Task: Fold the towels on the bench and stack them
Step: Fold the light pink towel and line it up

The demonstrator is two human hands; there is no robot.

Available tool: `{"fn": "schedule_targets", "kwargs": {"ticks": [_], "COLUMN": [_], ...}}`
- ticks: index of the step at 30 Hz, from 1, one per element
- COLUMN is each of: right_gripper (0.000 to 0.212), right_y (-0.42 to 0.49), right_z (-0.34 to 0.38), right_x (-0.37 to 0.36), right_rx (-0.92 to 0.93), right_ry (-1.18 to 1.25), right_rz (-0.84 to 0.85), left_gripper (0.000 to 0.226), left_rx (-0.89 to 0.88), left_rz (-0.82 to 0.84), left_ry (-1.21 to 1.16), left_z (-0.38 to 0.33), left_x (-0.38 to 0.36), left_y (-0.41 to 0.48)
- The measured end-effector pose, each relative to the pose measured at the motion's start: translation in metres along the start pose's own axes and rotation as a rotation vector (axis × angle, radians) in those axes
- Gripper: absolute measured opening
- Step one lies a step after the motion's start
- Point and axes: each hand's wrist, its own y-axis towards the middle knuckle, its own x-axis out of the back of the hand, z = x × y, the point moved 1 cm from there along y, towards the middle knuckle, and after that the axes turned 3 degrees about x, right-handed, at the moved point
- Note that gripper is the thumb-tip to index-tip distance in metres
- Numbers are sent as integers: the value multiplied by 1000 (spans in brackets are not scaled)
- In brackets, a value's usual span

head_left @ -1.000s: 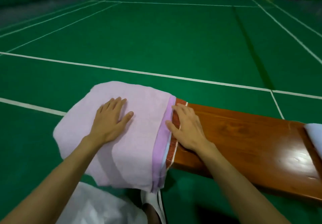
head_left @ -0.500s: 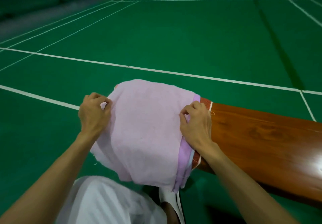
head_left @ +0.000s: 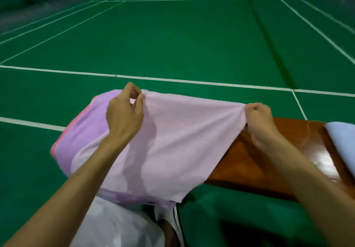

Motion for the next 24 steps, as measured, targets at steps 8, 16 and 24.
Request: {"fn": "schedule_targets", "kwargs": {"ticks": [8,16,24], "right_gripper": [30,19,31], "right_y": [37,38,17], "right_z": [-47,-85,-87], "right_x": [123,170,178], "right_rx": [-51,63,336], "right_ry": [-32,-169,-901], "right_rz": [-226,-221,-172], "left_gripper": [12,30,88], "left_rx": [-194,-233,-340], "left_rz": [268,365,697], "left_ry": [-88,65,360], "left_z": [-71,-91,-85], "left_x": [-96,-133,-154], "left_y": [-55,-97,-122]}}
